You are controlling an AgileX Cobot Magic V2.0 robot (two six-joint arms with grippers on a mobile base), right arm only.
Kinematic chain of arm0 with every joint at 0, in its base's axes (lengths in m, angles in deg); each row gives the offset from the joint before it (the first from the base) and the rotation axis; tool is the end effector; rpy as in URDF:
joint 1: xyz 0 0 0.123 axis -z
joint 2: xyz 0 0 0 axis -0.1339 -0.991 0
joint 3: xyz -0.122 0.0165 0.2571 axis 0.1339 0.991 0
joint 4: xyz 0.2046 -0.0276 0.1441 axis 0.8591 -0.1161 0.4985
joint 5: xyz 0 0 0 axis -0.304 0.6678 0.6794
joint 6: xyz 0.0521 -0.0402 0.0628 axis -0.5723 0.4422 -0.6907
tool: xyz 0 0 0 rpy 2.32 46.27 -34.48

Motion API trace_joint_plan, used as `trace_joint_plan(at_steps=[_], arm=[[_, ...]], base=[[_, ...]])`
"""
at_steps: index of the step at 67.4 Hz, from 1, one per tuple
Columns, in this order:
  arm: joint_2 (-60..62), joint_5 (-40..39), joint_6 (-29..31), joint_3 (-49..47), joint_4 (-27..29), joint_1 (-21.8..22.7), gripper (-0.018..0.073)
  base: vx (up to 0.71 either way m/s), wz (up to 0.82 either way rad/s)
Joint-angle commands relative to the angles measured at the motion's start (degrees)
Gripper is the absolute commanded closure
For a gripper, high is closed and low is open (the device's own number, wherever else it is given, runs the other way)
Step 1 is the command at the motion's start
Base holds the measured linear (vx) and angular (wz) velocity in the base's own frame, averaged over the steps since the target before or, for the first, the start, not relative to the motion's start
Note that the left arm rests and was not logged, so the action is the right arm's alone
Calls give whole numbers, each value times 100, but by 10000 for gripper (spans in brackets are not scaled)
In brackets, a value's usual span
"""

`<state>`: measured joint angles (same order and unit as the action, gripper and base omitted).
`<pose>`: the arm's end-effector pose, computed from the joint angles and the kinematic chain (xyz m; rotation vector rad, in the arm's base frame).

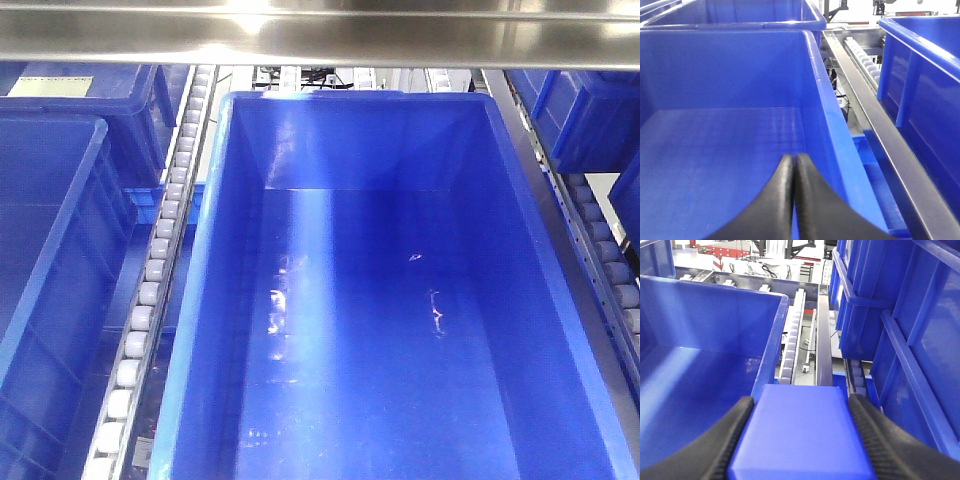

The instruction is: Pour parts from conveyor to right shelf

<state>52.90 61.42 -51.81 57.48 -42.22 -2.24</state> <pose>0.0283 0.0057 0.2940 -0.1077 1.7121 -0.0977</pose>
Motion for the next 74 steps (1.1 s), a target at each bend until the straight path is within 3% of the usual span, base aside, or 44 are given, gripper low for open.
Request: trace_joint_plan(at_steps=[1, 32, 47, 61, 74], arm=[[-103, -464, -4, -160, 38, -18, 565], [-103, -565, -4, -160, 12, -18, 565], [-216, -583, -25, -170, 321, -26, 565], [-997, -466, 291, -370, 651, -453, 565], [-2236, -124, 619, -1344, 972, -887, 565]], base=[[0, 0], [0, 0], [0, 0], [0, 0], [0, 0]])
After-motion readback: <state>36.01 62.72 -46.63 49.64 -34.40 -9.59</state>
